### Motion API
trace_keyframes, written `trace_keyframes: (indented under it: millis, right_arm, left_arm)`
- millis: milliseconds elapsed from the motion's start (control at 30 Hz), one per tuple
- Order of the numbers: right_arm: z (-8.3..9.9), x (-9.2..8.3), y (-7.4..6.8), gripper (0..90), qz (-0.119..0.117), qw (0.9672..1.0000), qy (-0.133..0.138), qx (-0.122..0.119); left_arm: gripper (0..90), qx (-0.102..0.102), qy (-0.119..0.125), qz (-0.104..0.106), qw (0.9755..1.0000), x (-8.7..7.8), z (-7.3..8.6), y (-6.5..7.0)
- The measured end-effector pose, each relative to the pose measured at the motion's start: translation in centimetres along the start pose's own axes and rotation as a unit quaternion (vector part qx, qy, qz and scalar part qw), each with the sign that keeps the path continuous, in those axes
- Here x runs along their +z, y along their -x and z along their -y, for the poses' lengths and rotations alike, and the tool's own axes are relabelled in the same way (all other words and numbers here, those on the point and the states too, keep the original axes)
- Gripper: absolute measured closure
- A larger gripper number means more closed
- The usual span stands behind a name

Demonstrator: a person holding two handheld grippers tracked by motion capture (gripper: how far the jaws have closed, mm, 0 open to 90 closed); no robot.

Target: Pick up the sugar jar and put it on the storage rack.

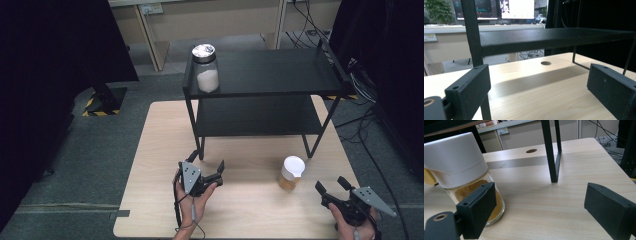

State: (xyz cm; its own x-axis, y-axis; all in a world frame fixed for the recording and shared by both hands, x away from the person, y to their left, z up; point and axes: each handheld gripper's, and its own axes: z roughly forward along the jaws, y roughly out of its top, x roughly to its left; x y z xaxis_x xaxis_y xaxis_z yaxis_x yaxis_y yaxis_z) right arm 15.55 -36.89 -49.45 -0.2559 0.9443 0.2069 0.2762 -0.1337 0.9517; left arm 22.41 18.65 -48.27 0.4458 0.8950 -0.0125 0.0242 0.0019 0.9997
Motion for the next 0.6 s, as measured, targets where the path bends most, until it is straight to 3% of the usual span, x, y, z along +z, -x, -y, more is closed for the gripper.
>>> trace_keyframes:
  millis: [600]
  right_arm:
    - [-0.1,0.1,0.0,11.0,-0.001,1.0,-0.003,-0.004]
  left_arm:
    - [4.8,-0.016,-0.043,-0.006,0.9989,0.6,1.5,-0.6]
